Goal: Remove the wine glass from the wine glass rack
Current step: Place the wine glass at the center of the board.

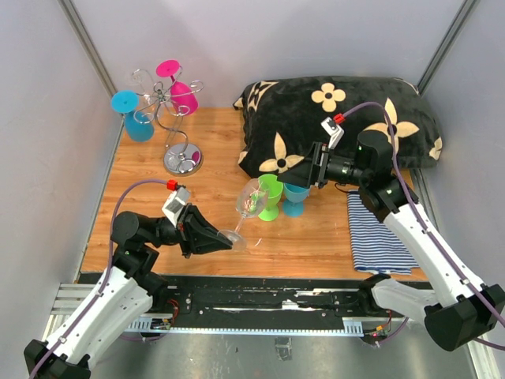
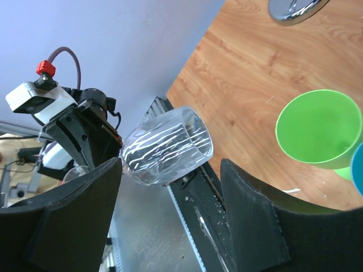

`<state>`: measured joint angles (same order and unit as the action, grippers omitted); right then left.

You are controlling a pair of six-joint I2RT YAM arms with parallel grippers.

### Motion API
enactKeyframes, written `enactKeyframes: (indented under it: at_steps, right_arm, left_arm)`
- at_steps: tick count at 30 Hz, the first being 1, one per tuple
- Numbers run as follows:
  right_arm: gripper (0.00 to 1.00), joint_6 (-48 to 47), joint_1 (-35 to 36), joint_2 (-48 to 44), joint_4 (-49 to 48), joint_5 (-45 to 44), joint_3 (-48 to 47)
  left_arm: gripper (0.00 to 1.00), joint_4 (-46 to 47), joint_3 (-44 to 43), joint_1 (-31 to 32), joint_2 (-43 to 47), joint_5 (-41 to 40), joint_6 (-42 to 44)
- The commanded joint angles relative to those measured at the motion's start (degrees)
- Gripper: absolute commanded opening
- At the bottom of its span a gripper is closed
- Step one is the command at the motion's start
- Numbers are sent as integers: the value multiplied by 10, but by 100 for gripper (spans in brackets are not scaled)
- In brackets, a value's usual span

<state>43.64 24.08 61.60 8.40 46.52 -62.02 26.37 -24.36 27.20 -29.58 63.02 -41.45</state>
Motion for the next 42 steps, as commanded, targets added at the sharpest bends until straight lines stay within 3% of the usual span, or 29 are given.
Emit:
enactKeyframes:
  at_steps: [1, 8, 13, 20, 26, 29, 34, 36, 42]
  right_arm:
    - [71, 45, -5, 14, -47, 51, 9]
    - [69, 175, 2, 42, -211, 101, 50]
    - [67, 139, 20, 74, -158, 113, 20]
    - [63, 143, 55, 109, -169, 150, -6]
    - [47, 200, 85, 126, -270, 222, -11]
    - [39, 242, 85, 125, -336, 248, -4]
    - [28, 235, 90, 119, -338, 260, -7]
    - [30, 226, 95, 117, -334, 264, -11]
    - [48, 210, 119, 118, -328, 282, -22]
  left_arm:
    - [0, 51, -2, 5, 13, 5, -5]
    - [0, 51, -13, 6, 17, 6, -9]
    - [0, 52, -15, 6, 17, 4, -15]
    - [0, 51, -23, 9, 19, 2, -17]
    - [0, 47, -13, 8, 20, -2, -13]
    - [0, -10, -15, 8, 19, -9, 20]
    - [0, -99, -33, 8, 16, -16, 85]
    - [1, -116, -37, 8, 12, -17, 102]
    - [1, -143, -38, 8, -2, -20, 122]
